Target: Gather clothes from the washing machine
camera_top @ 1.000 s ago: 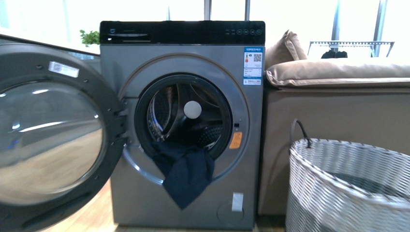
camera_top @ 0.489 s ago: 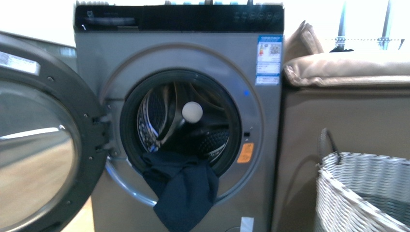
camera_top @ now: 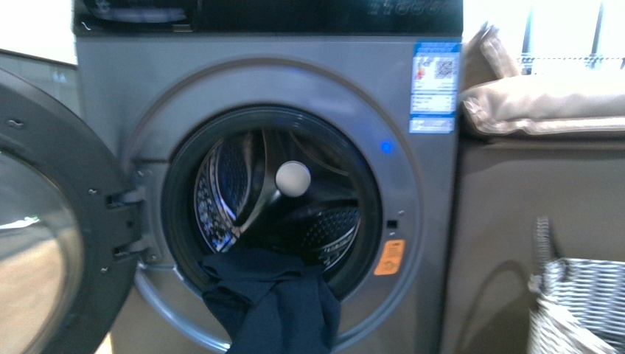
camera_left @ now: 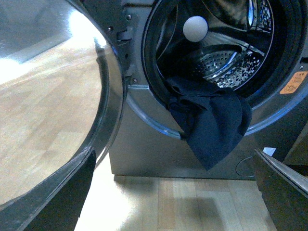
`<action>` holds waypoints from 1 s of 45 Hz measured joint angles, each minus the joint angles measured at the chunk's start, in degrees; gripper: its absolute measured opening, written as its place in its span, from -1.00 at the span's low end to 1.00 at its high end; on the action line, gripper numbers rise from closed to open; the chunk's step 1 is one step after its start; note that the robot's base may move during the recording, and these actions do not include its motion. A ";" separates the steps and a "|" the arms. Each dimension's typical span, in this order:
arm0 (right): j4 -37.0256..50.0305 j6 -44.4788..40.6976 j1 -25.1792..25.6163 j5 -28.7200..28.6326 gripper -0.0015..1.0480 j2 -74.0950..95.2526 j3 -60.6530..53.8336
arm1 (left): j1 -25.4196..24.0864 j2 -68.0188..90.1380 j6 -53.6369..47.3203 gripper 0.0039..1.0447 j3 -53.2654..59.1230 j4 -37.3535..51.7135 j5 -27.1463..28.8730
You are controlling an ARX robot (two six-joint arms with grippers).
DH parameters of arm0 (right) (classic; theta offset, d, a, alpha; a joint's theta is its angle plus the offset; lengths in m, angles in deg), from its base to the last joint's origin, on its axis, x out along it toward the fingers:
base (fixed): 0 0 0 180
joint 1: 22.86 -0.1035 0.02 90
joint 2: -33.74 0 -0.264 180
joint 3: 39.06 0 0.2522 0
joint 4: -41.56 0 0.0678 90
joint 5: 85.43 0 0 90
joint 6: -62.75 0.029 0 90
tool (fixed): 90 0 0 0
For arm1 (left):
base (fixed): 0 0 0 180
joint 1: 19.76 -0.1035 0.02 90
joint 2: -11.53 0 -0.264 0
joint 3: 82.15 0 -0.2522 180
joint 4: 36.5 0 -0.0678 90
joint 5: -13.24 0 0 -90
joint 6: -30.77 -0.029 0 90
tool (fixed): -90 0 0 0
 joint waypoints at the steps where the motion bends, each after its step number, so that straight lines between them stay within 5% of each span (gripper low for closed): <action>1: -0.04 -0.02 0.02 0.02 0.85 0.00 0.00 | 0.00 -0.04 0.00 0.88 0.00 0.00 -0.11; 25: -0.02 -0.02 0.02 -0.02 0.85 0.00 0.00 | -0.02 -0.04 0.07 0.88 0.00 -0.02 -0.07; 30: -0.02 -0.02 0.02 -0.02 0.85 0.00 0.00 | -0.72 2.12 14.25 0.88 -0.63 0.35 -5.62; 45: -0.02 -0.02 0.02 -0.02 0.85 0.00 0.00 | 6.08 31.87 18.16 0.88 -10.23 27.85 -4.61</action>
